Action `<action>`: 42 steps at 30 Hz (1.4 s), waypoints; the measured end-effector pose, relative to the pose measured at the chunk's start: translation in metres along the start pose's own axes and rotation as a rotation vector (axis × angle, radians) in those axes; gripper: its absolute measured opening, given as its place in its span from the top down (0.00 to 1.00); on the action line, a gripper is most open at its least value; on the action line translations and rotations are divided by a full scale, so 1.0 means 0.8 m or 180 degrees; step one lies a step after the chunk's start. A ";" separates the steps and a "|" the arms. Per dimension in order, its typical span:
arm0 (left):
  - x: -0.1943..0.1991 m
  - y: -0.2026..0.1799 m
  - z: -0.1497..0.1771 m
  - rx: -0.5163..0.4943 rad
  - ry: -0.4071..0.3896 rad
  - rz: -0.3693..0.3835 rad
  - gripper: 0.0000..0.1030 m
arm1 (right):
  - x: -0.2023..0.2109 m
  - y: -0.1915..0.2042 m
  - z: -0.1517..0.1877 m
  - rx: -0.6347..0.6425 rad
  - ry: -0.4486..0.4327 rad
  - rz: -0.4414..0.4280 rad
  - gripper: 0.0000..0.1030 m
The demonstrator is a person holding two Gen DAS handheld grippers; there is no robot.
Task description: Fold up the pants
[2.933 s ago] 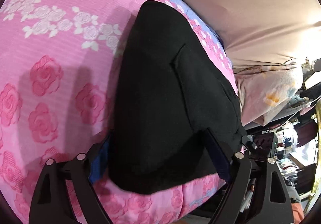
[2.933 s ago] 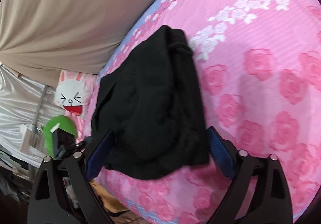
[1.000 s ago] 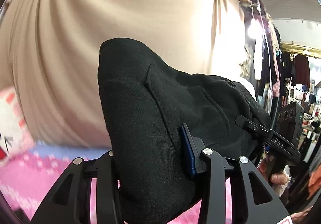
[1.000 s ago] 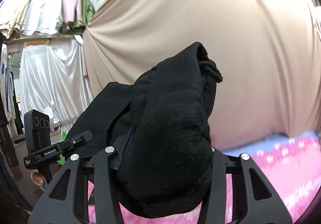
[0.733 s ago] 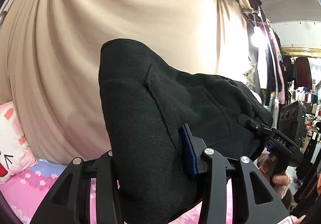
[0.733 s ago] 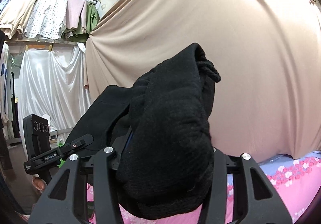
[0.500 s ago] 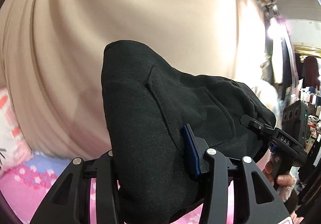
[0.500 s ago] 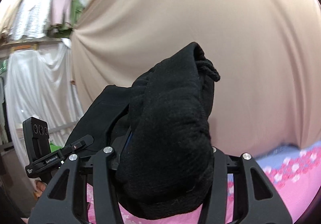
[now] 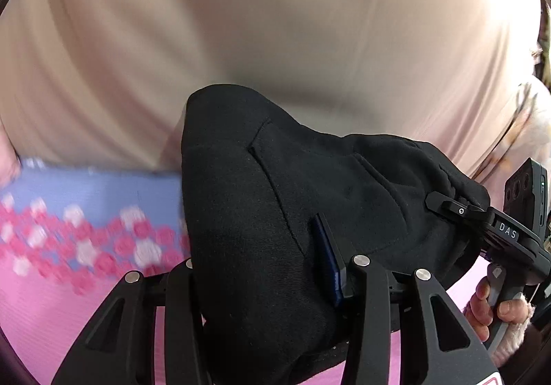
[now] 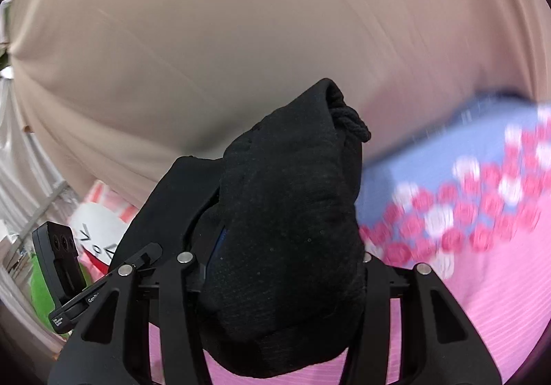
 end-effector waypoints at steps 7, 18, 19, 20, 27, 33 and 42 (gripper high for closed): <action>-0.044 0.019 0.060 0.0148 0.0308 0.0036 0.57 | -0.043 -0.049 0.031 -0.0143 0.0318 0.0313 0.52; 0.029 0.017 0.051 0.0016 0.0349 -0.0569 0.41 | 0.071 -0.037 0.009 -0.0087 -0.0179 0.0634 0.39; 0.041 0.014 0.047 -0.0042 0.0307 -0.0697 0.41 | 0.078 -0.025 0.009 0.0018 -0.0204 0.0623 0.52; 0.053 0.007 0.039 -0.0062 0.0244 -0.0772 0.41 | 0.080 -0.007 0.013 0.0199 -0.0212 0.0672 0.65; -0.026 -0.014 0.051 -0.0011 0.0798 -0.0726 0.39 | -0.003 -0.024 0.056 0.0639 0.0282 0.1284 0.93; -0.032 -0.002 0.073 0.0080 0.0789 -0.0708 0.31 | 0.029 -0.013 0.046 0.0591 0.0198 0.1049 0.91; -0.031 -0.011 0.072 -0.0052 0.0755 -0.0881 0.29 | 0.032 -0.021 0.051 0.0600 0.0207 0.1177 0.92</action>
Point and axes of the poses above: each gripper's, at about its wrist camera, not at the fingertips, and x roughly against the way its jaws point, y to its left, z to its underside, the point moved 2 cm from there along -x, roughly the way its jaws point, and after that the axes turned 13 degrees about -x, right-handed, at the moved point
